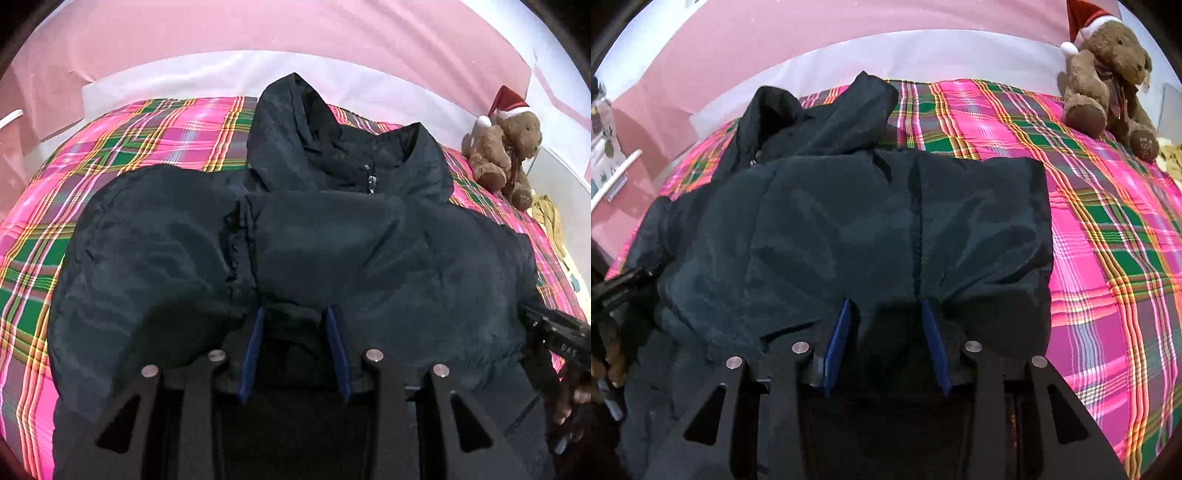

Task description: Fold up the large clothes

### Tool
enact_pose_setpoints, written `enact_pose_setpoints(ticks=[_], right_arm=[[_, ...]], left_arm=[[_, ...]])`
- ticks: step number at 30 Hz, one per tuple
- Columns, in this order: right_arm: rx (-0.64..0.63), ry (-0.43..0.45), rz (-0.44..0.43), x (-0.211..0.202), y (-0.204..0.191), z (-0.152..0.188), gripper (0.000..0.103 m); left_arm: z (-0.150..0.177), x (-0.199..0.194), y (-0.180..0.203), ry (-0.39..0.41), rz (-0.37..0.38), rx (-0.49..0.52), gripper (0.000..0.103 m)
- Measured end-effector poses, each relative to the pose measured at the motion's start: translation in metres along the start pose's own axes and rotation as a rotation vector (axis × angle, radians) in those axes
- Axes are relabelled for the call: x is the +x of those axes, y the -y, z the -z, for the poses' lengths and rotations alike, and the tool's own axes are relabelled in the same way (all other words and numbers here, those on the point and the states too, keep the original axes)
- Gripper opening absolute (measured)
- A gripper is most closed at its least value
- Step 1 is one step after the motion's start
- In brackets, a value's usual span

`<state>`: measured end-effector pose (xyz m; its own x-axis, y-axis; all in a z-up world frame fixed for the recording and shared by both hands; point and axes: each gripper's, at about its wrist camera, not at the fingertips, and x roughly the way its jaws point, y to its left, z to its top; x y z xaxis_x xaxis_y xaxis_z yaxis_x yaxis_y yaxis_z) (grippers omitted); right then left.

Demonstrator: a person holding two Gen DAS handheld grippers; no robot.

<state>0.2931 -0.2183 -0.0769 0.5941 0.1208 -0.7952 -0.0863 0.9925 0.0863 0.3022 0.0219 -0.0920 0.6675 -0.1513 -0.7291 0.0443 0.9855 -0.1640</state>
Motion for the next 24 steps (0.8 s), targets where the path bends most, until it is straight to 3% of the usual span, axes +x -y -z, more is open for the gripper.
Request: enact_pose_setpoints(ticks=[8, 13, 17, 24], right_arm=[[0.005, 0.008, 0.02, -0.007, 0.0, -0.001, 0.041], [0.014, 0.051, 0.024, -0.051, -0.002, -0.008, 0.041], [0.017, 0.097, -0.013, -0.083, -0.009, -0.012, 0.054], [0.029, 0.166, -0.091, -0.124, -0.033, -0.03, 0.055]], left_arm=[[-0.002, -0.008, 0.006, -0.001, -0.023, 0.022, 0.038], [-0.007, -0.047, -0.006, 0.006, 0.019, -0.018, 0.037], [-0.013, -0.082, -0.014, 0.044, 0.027, -0.03, 0.038], [-0.031, -0.129, -0.015, 0.095, 0.058, -0.019, 0.044]])
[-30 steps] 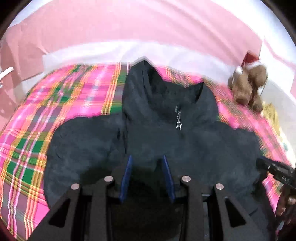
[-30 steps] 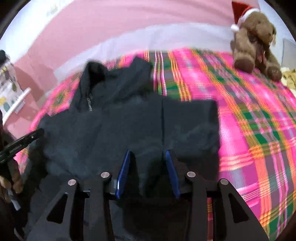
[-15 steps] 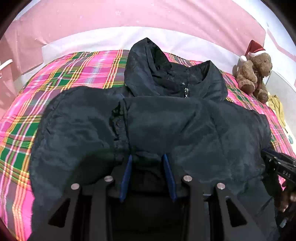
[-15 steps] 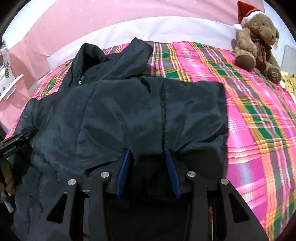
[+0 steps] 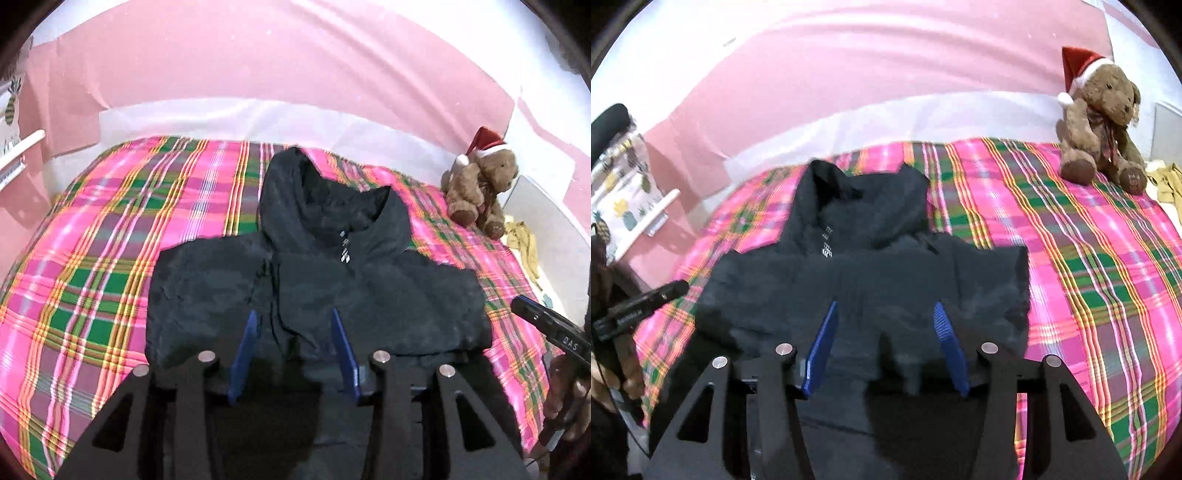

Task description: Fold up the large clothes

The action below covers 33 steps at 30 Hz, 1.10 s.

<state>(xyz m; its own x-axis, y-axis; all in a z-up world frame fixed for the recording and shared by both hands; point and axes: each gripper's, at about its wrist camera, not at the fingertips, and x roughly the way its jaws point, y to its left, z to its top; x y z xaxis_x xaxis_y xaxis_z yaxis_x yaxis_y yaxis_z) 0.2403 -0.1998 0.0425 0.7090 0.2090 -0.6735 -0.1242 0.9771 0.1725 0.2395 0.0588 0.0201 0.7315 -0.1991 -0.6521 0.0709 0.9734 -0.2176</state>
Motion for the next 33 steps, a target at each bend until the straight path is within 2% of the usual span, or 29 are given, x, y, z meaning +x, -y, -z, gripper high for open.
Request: enact_pose_setpoints(ticks=[9, 13, 17, 20, 24, 33], right_arm=[[-0.074, 0.118, 0.029, -0.039, -0.044, -0.044, 0.055], [-0.095, 0.162, 0.033, -0.054, -0.055, -0.061, 0.055], [-0.096, 0.194, 0.031, -0.059, -0.057, -0.079, 0.064], [-0.091, 0.187, 0.033, -0.048, -0.055, -0.09, 0.064], [-0.081, 0.123, 0.023, -0.01, -0.045, -0.103, 0.064], [-0.027, -0.064, 0.057, 0.116, 0.003, -0.119, 0.064]], left_arm=[[-0.034, -0.053, 0.01, 0.101, -0.013, 0.066, 0.05], [-0.054, -0.078, 0.012, 0.16, -0.018, 0.085, 0.057], [-0.069, -0.082, 0.009, 0.178, -0.023, 0.088, 0.062], [-0.078, -0.068, 0.005, 0.165, -0.036, 0.084, 0.062], [-0.087, -0.035, 0.005, 0.119, -0.046, 0.082, 0.063], [-0.118, 0.079, -0.009, 0.012, -0.078, 0.071, 0.063]])
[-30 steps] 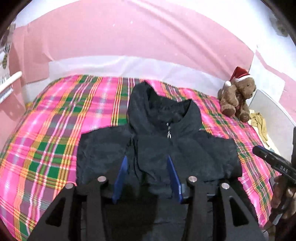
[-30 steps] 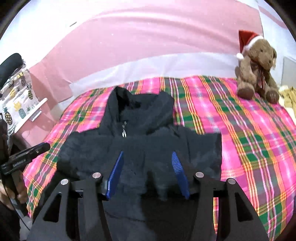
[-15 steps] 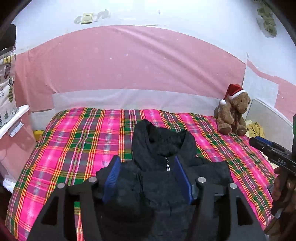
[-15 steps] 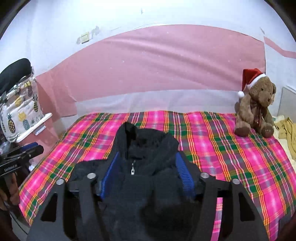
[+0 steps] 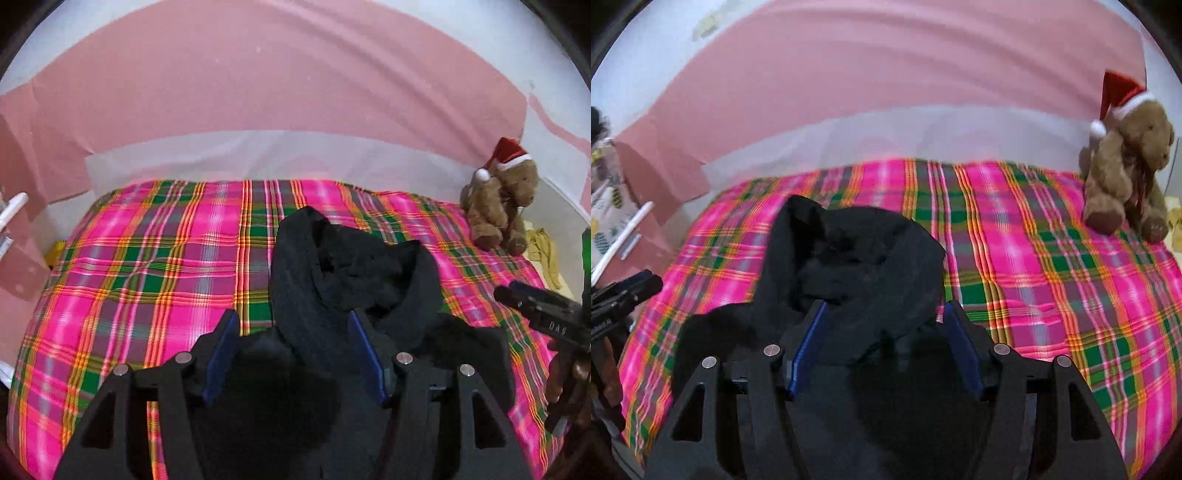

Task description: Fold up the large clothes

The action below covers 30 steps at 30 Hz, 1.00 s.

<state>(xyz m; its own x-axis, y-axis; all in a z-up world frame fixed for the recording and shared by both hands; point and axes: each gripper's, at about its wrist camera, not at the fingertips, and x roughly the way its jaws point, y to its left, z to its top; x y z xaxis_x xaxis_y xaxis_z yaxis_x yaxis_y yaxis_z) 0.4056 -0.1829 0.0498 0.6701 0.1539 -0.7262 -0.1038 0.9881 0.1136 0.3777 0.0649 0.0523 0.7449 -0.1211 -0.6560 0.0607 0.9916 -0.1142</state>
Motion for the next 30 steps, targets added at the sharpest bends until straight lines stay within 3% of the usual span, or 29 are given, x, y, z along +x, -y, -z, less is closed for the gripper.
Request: enact_pose_setpoints(ticks=[4, 12, 16, 17, 18, 19, 20, 23, 30], right_arm=[[0.057, -0.072, -0.011, 0.053, 0.023, -0.009, 0.064], [0.153, -0.156, -0.005, 0.139, 0.068, -0.034, 0.064], [0.237, -0.265, -0.059, 0.181, 0.081, -0.033, 0.064], [0.248, -0.279, -0.066, 0.186, 0.081, -0.033, 0.064], [0.244, -0.282, -0.069, 0.188, 0.08, -0.034, 0.049], [0.235, -0.265, -0.075, 0.185, 0.077, -0.036, 0.033], [0.22, -0.233, -0.064, 0.178, 0.073, -0.038, 0.011], [0.177, -0.134, -0.09, 0.145, 0.062, -0.046, 0.007], [0.133, 0.029, -0.158, 0.051, 0.044, -0.039, 0.007]], left_arm=[[-0.012, 0.06, 0.0, -0.055, -0.008, -0.002, 0.069], [-0.034, 0.168, -0.002, -0.178, -0.03, -0.052, 0.07], [-0.033, 0.211, -0.01, -0.254, -0.035, -0.105, 0.07], [-0.031, 0.218, -0.01, -0.269, -0.028, -0.112, 0.065], [-0.029, 0.22, -0.01, -0.269, -0.015, -0.117, 0.056], [-0.028, 0.221, -0.009, -0.274, 0.003, -0.119, 0.029], [-0.026, 0.22, -0.007, -0.284, 0.002, -0.12, 0.016], [-0.026, 0.197, -0.001, -0.196, 0.0, -0.1, 0.008], [-0.019, 0.098, 0.004, -0.006, 0.086, -0.122, 0.008]])
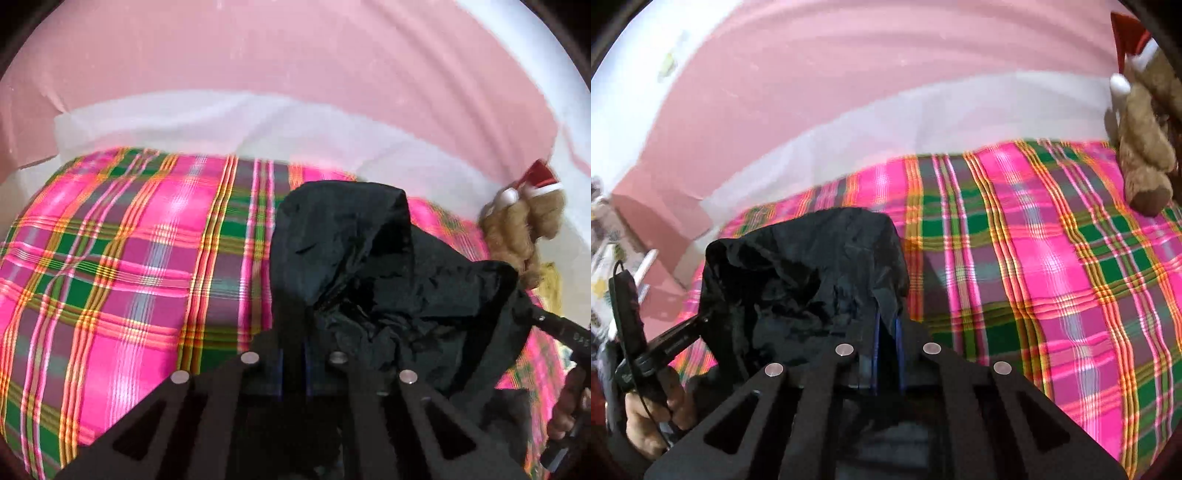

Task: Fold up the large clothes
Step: 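Lift the hem with both tools and fold it toward the hood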

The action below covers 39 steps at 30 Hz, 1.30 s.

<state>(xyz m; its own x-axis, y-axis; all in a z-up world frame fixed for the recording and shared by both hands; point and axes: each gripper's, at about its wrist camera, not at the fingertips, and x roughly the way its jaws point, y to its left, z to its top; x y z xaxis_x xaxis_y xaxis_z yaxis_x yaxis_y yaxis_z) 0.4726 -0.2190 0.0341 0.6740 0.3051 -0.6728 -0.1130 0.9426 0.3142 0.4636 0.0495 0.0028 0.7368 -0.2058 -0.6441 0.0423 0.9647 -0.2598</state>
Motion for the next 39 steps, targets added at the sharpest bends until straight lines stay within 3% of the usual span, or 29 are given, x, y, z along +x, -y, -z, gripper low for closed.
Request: enact_pose_setpoints(ticks=[3, 9, 17, 24, 29, 32, 36, 39], right_arm=[[-0.024, 0.052, -0.033, -0.045, -0.01, 0.022, 0.007], [0.001, 0.068, -0.077, -0.09, -0.016, 0.075, 0.007], [0.042, -0.108, -0.041, -0.091, -0.001, 0.162, 0.01], [0.028, -0.091, -0.039, -0.125, -0.004, 0.182, 0.045], [-0.039, -0.047, -0.02, -0.151, -0.021, 0.177, 0.045], [-0.065, -0.024, -0.019, -0.145, -0.033, 0.166, 0.045], [-0.083, -0.019, -0.05, -0.115, -0.049, 0.159, 0.045], [-0.093, -0.115, -0.041, -0.077, -0.054, 0.179, 0.045]], left_arm=[[0.013, -0.047, 0.002, 0.054, 0.049, -0.008, 0.008], [0.06, -0.109, -0.006, 0.076, 0.086, -0.008, 0.008], [0.131, -0.138, -0.025, -0.008, 0.028, -0.021, 0.011], [0.166, -0.176, -0.043, -0.033, -0.007, -0.037, 0.011], [0.164, -0.207, -0.045, 0.017, 0.005, -0.047, 0.015], [0.147, -0.205, -0.033, 0.058, 0.045, -0.032, 0.031], [0.137, -0.172, 0.002, 0.036, 0.092, 0.026, 0.032], [0.155, -0.136, 0.016, -0.053, 0.097, 0.058, 0.032]])
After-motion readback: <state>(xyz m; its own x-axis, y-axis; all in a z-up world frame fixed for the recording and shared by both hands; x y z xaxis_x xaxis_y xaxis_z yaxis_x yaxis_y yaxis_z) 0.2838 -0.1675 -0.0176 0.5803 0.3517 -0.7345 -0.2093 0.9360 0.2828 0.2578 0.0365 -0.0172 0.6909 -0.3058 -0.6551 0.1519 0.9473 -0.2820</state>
